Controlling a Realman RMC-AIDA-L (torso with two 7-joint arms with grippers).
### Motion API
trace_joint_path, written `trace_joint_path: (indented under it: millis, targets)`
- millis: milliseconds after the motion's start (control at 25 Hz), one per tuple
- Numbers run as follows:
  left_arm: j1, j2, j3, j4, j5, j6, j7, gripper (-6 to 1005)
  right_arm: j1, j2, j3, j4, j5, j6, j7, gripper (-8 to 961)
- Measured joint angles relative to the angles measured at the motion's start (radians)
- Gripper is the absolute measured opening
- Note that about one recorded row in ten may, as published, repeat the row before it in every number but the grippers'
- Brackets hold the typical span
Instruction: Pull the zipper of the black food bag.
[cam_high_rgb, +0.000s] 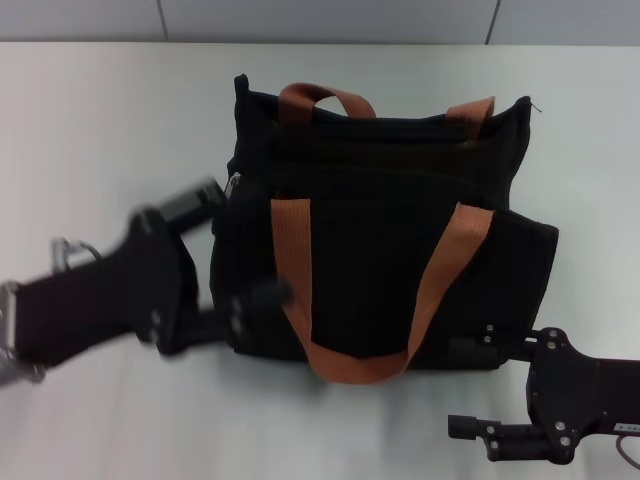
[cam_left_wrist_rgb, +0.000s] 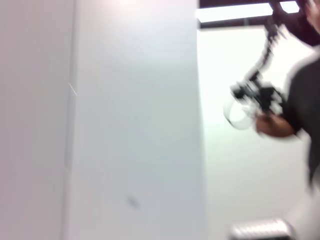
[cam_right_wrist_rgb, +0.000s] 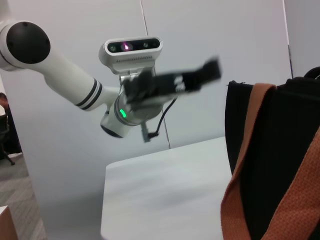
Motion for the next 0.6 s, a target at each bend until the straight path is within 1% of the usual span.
trace_joint_path:
  millis: [80,160,200,240,280,320,400,440,480,520,560,600]
  targets:
    - [0.0,0.001,-0.004,-0.02,-0.08,0.0,0.008,832,0.0,0.0,0.001,0.0,0.0,-0.002,0.0,750]
    - [0.0,0.001,-0.004,-0.02,-0.08,0.0,0.008,832,0.0,-0.001,0.002,0.001,0.0,-0.004,0.0,750]
    - [0.003,0.001,-0.012,-0.031,-0.129,-0.003,0.007,832,-0.001,-0.001,0.002,0.001,0.0,-0.005,0.0,750]
    - [0.015,0.01,-0.053,-0.042,-0.209,-0.044,-0.002,832,-0.005,-0.001,0.003,0.001,0.0,-0.01,0.0,750]
    - [0.015,0.01,-0.053,-0.042,-0.209,-0.044,-0.002,832,-0.005,-0.001,0.003,0.001,0.0,-0.01,0.0,750]
    - [0.021,0.02,-0.069,-0.039,-0.211,-0.079,-0.006,832,-0.006,-0.001,0.004,0.001,0.0,-0.013,0.0,750]
    - [0.021,0.02,-0.069,-0.039,-0.211,-0.079,-0.006,832,-0.006,-0.001,0.004,0.001,0.0,-0.014,0.0,750]
    - [0.029,0.08,-0.072,-0.03,-0.165,-0.206,-0.035,832,-0.006,-0.001,0.004,0.001,0.0,-0.015,0.004,750]
    - [0.029,0.08,-0.072,-0.03,-0.165,-0.206,-0.035,832,-0.006,-0.001,0.004,0.001,0.0,-0.015,0.004,750]
    - [0.029,0.103,-0.07,-0.021,-0.112,-0.245,-0.057,831,-0.006,-0.002,0.004,0.001,0.0,-0.015,0.006,750]
    - [0.029,0.103,-0.07,-0.021,-0.112,-0.245,-0.057,831,-0.006,-0.002,0.004,0.001,0.0,-0.015,0.008,750]
    - [0.029,0.123,-0.071,-0.007,-0.043,-0.281,-0.081,830,-0.006,-0.002,0.004,0.001,0.0,-0.016,0.009,750]
